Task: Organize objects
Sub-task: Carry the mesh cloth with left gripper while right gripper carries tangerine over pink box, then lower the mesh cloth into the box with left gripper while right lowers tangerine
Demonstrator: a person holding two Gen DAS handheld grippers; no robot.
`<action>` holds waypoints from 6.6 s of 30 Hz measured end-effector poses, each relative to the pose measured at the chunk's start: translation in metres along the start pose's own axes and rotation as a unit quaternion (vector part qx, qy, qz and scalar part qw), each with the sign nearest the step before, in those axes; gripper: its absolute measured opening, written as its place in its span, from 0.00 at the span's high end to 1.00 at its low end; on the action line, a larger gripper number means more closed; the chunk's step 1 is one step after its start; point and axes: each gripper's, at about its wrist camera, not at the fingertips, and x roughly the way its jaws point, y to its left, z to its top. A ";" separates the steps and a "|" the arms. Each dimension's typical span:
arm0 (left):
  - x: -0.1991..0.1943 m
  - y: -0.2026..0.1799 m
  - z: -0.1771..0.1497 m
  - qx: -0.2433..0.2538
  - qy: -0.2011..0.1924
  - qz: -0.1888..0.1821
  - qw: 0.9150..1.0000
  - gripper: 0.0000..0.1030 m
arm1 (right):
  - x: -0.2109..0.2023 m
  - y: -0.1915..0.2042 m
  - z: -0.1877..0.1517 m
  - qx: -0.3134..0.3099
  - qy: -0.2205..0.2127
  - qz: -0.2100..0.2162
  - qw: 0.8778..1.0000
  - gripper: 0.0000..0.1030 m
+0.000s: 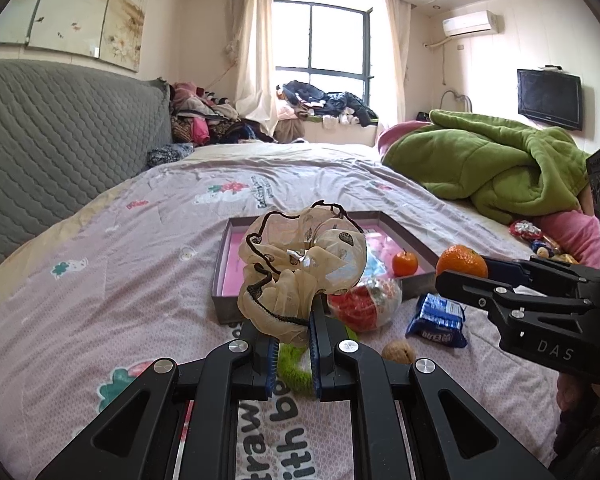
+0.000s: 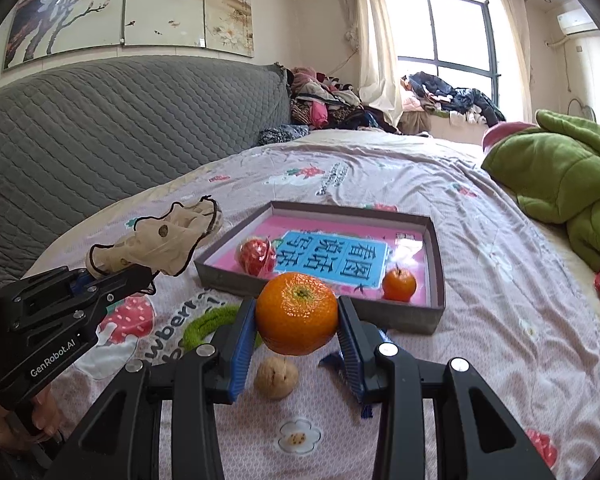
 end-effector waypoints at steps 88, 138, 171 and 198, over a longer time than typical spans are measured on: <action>0.107 0.009 0.096 0.019 0.010 0.042 0.999 0.88 | 0.058 -0.042 0.087 -0.047 -0.035 -0.037 0.998 0.61; 0.246 0.041 0.065 -0.035 0.201 0.005 0.979 0.86 | 0.169 -0.066 0.037 -0.011 0.124 -0.017 0.992 0.61; 0.246 0.047 0.063 -0.048 0.215 0.016 0.975 0.62 | 0.173 -0.064 0.036 -0.022 0.137 -0.034 0.990 0.61; 0.228 0.047 0.069 -0.063 0.217 0.004 0.974 0.42 | 0.164 -0.062 0.041 -0.013 0.132 -0.027 0.991 0.60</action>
